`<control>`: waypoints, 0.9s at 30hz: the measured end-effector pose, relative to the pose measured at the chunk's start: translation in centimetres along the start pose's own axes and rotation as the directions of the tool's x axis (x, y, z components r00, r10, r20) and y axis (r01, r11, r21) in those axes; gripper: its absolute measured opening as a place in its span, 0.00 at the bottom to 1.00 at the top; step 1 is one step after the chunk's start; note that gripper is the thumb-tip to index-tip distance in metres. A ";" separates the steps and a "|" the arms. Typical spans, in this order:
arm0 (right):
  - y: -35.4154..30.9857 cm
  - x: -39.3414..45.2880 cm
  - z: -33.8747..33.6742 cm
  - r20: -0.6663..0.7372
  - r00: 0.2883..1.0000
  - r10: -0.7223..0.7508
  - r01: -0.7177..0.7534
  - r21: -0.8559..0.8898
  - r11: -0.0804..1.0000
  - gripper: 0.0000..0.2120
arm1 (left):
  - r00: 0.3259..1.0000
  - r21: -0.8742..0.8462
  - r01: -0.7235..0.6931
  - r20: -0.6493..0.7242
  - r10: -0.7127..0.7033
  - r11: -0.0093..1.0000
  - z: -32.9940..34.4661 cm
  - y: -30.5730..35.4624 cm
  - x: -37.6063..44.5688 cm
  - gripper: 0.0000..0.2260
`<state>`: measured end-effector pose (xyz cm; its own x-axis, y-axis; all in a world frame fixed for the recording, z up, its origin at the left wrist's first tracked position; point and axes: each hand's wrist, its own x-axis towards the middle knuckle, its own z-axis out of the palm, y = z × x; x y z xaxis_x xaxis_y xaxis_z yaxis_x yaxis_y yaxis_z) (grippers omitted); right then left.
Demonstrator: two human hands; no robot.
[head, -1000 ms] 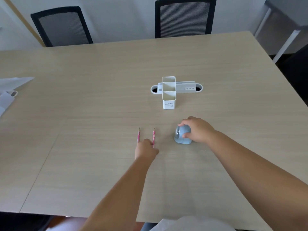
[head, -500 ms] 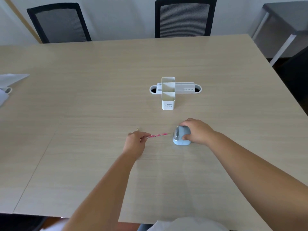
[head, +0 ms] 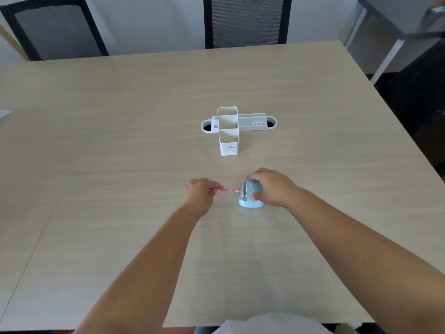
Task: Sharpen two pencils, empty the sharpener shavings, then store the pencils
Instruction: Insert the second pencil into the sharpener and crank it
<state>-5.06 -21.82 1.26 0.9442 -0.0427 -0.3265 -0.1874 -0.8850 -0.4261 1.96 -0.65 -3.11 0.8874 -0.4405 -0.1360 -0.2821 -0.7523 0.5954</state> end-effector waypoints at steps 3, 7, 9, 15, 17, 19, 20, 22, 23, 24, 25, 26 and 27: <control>0.1 0.0 0.2 -0.007 1.000 -0.001 0.001 -0.007 1.000 0.25 | 1.000 -0.003 -0.013 0.011 0.013 1.000 0.1 -0.3 0.2 0.12; 0.1 0.1 0.2 -0.017 1.000 -0.018 0.018 -0.029 0.999 0.25 | 1.000 -0.013 -0.014 -0.006 0.014 1.000 0.5 -0.1 0.0 0.11; 0.0 0.1 0.2 -0.020 0.999 -0.028 0.027 -0.049 0.998 0.25 | 0.999 0.008 -0.046 0.007 0.046 0.999 0.8 1.0 -0.3 0.11; 0.0 -0.2 0.3 -0.018 0.999 -0.038 0.037 -0.061 0.997 0.24 | 0.999 0.015 -0.054 0.011 0.053 0.998 0.9 2.0 -0.7 0.10; 0.0 -0.1 0.1 -0.004 0.999 -0.038 0.038 -0.056 0.998 0.25 | 0.999 0.043 -0.046 0.021 0.045 0.998 0.8 2.1 -0.7 0.10; -0.1 0.1 -0.3 0.031 0.999 -0.033 0.034 -0.061 0.998 0.26 | 0.998 0.074 -0.048 0.036 0.045 0.996 0.9 2.3 -0.8 0.11; -0.2 0.2 -0.6 0.050 0.998 -0.029 0.032 -0.065 0.997 0.27 | 0.998 0.088 -0.052 0.045 0.049 0.995 0.9 2.2 -0.8 0.12; -0.3 0.3 -1.0 0.065 0.998 -0.010 0.011 -0.017 1.000 0.31 | 0.997 0.122 -0.057 0.064 0.049 0.991 0.7 2.0 -1.1 0.16; -0.3 0.3 -1.3 0.060 0.998 0.002 -0.005 0.045 0.999 0.33 | 0.996 0.145 -0.056 0.073 0.045 0.988 0.5 2.1 -1.3 0.19; 0.0 0.2 -1.7 0.046 0.999 0.011 -0.016 0.112 0.994 0.34 | 0.996 0.169 -0.055 0.081 0.042 0.984 0.3 2.3 -1.6 0.23; 0.4 0.0 -2.2 0.024 1.000 0.017 -0.021 0.162 0.987 0.34 | 0.995 0.187 -0.059 0.091 0.043 0.981 0.2 2.8 -1.8 0.27; 1.0 -0.1 -2.6 0.000 1.000 0.029 -0.028 0.185 0.982 0.33 | 0.993 0.191 -0.074 0.101 0.056 0.979 0.1 3.3 -1.9 0.30; 1.8 -0.4 -2.9 -0.020 0.999 0.047 -0.042 0.194 0.980 0.31 | 0.991 0.172 -0.095 0.114 0.076 0.981 0.2 3.9 -2.0 0.32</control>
<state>-4.96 -24.76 3.10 0.9395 -0.0935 -0.3296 -0.2762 -0.7760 -0.5671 -0.97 -2.80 -0.67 0.8159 -0.5496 -0.1797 -0.4238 -0.7798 0.4608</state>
